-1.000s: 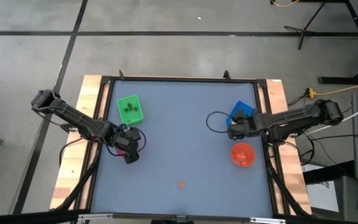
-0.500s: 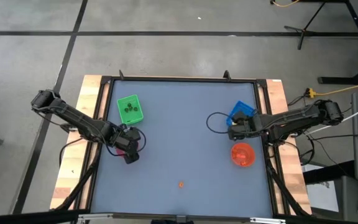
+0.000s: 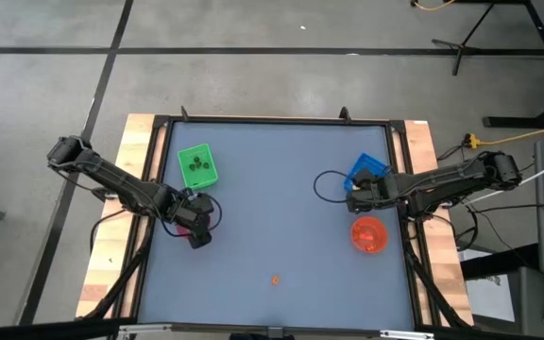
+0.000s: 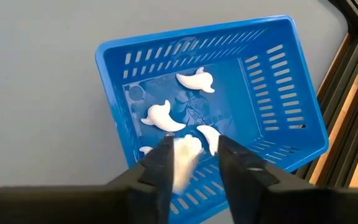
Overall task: Sort Halloween decoration
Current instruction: Put the small white ghost toy into the blue basket, then put the small orange pumpkin toy into the transparent orange bowl
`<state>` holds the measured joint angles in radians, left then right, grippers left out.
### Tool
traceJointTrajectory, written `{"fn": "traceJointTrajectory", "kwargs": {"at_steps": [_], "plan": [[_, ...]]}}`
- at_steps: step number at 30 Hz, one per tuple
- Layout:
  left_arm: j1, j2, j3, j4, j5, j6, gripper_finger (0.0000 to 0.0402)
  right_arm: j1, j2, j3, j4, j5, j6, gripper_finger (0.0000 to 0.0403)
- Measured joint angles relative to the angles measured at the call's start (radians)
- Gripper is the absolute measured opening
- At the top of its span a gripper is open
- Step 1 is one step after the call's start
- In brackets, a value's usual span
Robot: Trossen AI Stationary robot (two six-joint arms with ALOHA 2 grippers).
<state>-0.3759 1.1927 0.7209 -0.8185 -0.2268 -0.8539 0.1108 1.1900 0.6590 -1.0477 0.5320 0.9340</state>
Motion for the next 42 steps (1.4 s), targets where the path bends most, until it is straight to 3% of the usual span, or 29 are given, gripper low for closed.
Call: {"fn": "traceJointTrajectory", "kwargs": {"at_steps": [10,17,22,33,42], "plan": [[0.0,0.0,0.0,0.0,0.0,0.0,0.0175,0.0,0.0,0.0,0.0,-0.007,0.0,0.0245],[0.0,0.0,0.0,0.0,0.0,0.0,0.0175,0.0,0.0,0.0,-0.001,-0.085,-0.044,0.0296],[0.0,0.0,0.0,0.0,0.0,0.0,0.0175,0.0,0.0,0.0,0.0,-0.139,-0.083,0.0308],[0.0,0.0,0.0,0.0,0.0,0.0,0.0175,0.0,0.0,0.0,0.0,-0.131,-0.15,0.0308],[0.0,0.0,0.0,0.0,0.0,0.0,0.0175,0.0,0.0,0.055,-0.002,-0.001,-0.149,0.0308]]}}
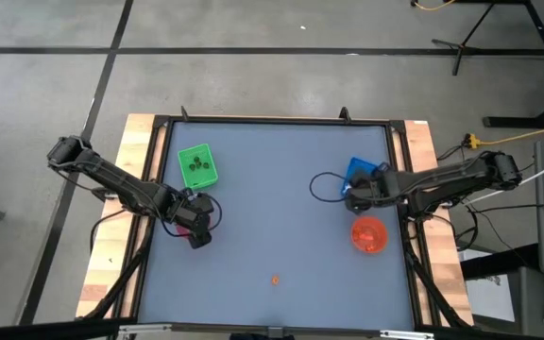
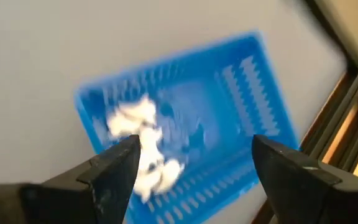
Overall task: Sort Halloween decoration
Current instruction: Put the small orange pumpkin toy into the transparent orange bowl
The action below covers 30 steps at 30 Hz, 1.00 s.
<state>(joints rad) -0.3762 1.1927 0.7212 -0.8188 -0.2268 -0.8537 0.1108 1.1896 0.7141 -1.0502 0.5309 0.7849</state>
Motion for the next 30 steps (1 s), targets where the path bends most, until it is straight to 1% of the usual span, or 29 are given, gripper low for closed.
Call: {"fn": "traceJointTrajectory", "kwargs": {"at_steps": [3,6,7,9,12,14,17,19,22,26,30], "plan": [[0.0,0.0,0.0,0.0,0.0,0.0,0.0175,0.0,-0.001,0.067,0.003,0.041,-0.009,0.0308],[0.0,0.0,0.0,0.0,0.0,0.0,0.0175,0.001,-0.001,0.14,0.036,0.017,-0.038,0.0308],[0.0,0.0,0.0,0.0,0.0,0.0,0.0175,0.001,-0.001,0.156,0.072,-0.015,-0.057,0.0308],[0.0,0.0,0.0,0.0,0.0,0.0,0.0175,0.001,-0.001,0.177,0.187,-0.111,-0.095,0.0308],[0.0,0.0,0.0,0.0,0.0,0.0,0.0175,0.005,0.004,0.171,0.444,-0.303,-0.188,0.0308],[0.0,0.0,0.0,0.0,0.0,0.0,0.0175,0.031,0.023,0.16,0.635,-0.414,-0.257,0.0308],[0.0,0.0,0.0,0.001,0.0,0.0,0.0175,0.098,0.071,0.15,0.89,-0.493,-0.358,0.0308],[0.0,0.0,0.0,0.001,0.0,0.0,0.0175,0.148,0.11,0.149,1.019,-0.503,-0.412,0.0308],[0.0,0.0,0.0,0.001,0.0,0.0,0.0175,0.224,0.181,0.149,1.165,-0.5,-0.476,0.0308],[0.0,0.0,0.0,0.001,0.0,0.0,0.0175,0.303,0.29,0.148,1.309,-0.475,-0.528,0.0308],[0.0,0.0,0.0,0.001,0.0,0.0,0.0175,0.354,0.416,0.148,1.434,-0.444,-0.533,0.0308]]}}
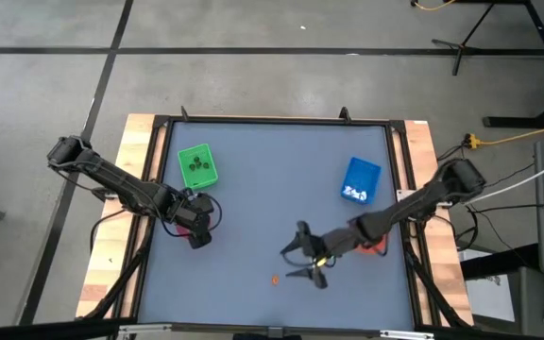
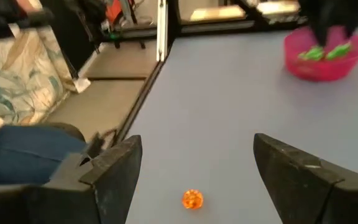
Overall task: Sort Halloween decoration
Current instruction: Put the small orange pumpkin toy into the transparent orange bowl
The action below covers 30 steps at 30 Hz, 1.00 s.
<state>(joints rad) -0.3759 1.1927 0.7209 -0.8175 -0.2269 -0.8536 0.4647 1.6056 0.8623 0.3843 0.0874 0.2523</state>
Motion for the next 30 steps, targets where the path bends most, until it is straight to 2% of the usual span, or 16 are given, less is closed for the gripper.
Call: {"fn": "traceJointTrajectory", "kwargs": {"at_steps": [4,12,19,30], "plan": [[0.0,0.0,0.0,0.0,0.0,0.0,0.0175,0.03,0.121,0.023,0.06,0.007,0.0,0.0308],[0.0,0.0,0.0,0.001,0.0,0.0,0.0175,0.046,0.289,0.11,0.062,0.0,-0.053,0.0308],[0.0,0.0,0.0,0.004,0.0,0.0,0.0175,0.046,0.377,0.183,0.062,-0.001,-0.082,0.0308],[0.0,0.0,0.0,0.007,0.0,0.0,0.0175,0.046,0.45,0.192,0.029,-0.008,-0.084,0.0308]]}}
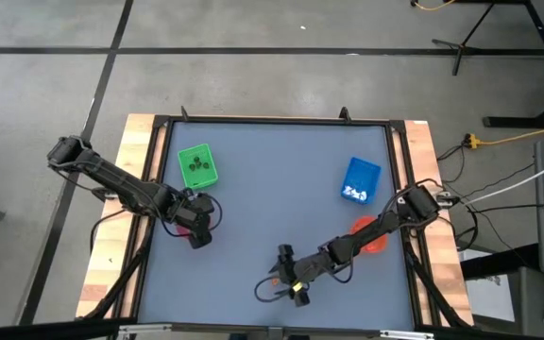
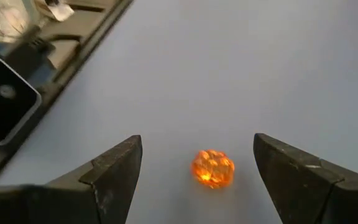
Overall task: Sort Halloween decoration
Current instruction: Put the small orange pumpkin toy into the transparent orange bowl
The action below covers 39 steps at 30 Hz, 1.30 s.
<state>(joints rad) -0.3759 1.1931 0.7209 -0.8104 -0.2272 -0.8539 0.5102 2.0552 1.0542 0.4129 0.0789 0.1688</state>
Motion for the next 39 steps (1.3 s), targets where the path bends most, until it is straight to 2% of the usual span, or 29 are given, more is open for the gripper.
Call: {"fn": "traceJointTrajectory", "kwargs": {"at_steps": [10,39], "plan": [[0.0,0.0,0.0,0.001,0.0,0.0,0.0175,0.0,0.0,0.0,-0.077,0.043,0.001,0.0308],[0.0,0.0,0.0,0.003,0.0,0.0,0.0175,0.0,0.029,0.0,-0.011,0.046,0.0,0.0308]]}}
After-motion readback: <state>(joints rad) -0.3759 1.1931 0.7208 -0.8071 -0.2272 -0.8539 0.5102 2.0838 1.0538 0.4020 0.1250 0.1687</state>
